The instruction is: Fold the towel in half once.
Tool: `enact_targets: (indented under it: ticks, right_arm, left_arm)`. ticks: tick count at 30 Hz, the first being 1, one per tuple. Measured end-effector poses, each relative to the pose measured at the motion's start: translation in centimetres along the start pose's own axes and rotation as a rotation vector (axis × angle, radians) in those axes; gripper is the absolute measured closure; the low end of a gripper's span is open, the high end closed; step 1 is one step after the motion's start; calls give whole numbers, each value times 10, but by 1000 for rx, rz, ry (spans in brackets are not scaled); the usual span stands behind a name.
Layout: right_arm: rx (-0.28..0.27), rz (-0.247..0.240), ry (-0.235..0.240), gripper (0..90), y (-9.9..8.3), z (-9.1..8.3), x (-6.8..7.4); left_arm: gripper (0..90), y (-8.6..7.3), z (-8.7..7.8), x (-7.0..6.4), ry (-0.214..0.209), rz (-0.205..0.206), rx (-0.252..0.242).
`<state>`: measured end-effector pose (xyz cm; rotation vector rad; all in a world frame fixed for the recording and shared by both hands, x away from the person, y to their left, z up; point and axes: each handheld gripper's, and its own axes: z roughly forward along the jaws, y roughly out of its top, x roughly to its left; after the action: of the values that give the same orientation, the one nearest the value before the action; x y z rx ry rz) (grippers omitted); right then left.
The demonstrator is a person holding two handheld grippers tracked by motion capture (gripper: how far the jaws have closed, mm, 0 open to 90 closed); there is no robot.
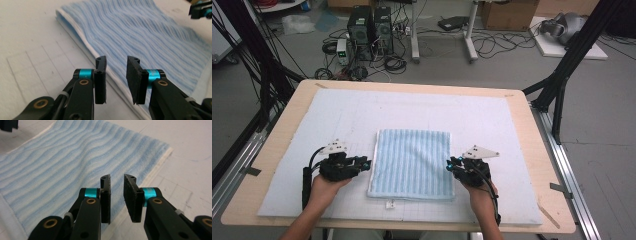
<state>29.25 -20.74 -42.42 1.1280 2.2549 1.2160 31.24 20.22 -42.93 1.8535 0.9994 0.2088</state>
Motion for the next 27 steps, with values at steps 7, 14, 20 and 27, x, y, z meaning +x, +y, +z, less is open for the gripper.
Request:
enact_targets:
  ticks: [7, 14, 20, 27]
  right_arm:
    - [68, -43, 40, 784, 6, 26, 1]
    - [153, -82, -22, 791, 5, 36, -6]
    - [90, -1, -5, 751, 6, 27, -14]
    - [46, 46, -36, 747, 25, 44, -40]
  left_arm:
    - [731, 22, 27, 16, 41, 10, -26]
    - [776, 44, 56, 25, 89, 34, -13]
    - [806, 51, 82, 36, 127, 27, 22]
    - [817, 47, 95, 45, 187, 27, 49]
